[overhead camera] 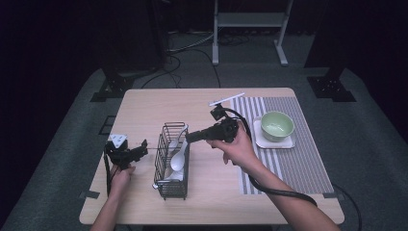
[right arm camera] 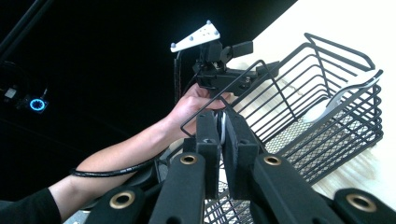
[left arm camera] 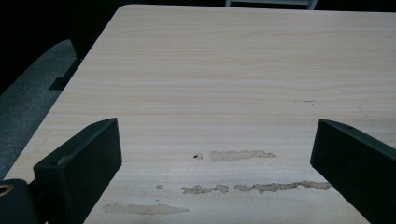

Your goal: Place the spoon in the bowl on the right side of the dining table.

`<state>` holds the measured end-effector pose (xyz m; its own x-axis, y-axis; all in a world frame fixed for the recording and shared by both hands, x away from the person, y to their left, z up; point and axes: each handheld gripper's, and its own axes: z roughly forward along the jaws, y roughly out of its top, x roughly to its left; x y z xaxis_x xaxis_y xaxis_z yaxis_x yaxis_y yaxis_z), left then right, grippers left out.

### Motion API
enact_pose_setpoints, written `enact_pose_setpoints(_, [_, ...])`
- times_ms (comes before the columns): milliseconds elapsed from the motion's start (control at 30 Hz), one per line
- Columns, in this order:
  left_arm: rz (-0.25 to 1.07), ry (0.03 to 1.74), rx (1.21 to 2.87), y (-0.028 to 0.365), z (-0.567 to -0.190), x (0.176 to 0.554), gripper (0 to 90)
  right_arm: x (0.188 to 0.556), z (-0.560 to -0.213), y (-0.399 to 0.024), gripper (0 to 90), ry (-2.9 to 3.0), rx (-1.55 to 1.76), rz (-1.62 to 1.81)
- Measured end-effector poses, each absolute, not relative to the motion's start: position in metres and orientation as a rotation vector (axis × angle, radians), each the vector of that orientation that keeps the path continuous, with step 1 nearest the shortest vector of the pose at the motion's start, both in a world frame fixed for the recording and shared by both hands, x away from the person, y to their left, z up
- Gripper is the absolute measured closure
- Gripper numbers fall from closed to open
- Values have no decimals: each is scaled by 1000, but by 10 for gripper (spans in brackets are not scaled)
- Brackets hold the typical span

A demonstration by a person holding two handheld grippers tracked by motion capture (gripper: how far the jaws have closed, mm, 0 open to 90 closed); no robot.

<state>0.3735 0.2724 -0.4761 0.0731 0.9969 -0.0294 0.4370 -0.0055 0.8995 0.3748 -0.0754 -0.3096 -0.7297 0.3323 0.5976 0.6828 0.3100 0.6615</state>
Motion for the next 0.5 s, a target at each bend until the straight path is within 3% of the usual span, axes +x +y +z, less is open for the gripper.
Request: enact_pose_setpoints(500, [893, 1477, 1558, 272, -476, 374, 9, 374, -291, -88, 854, -2161, -907, -1452])
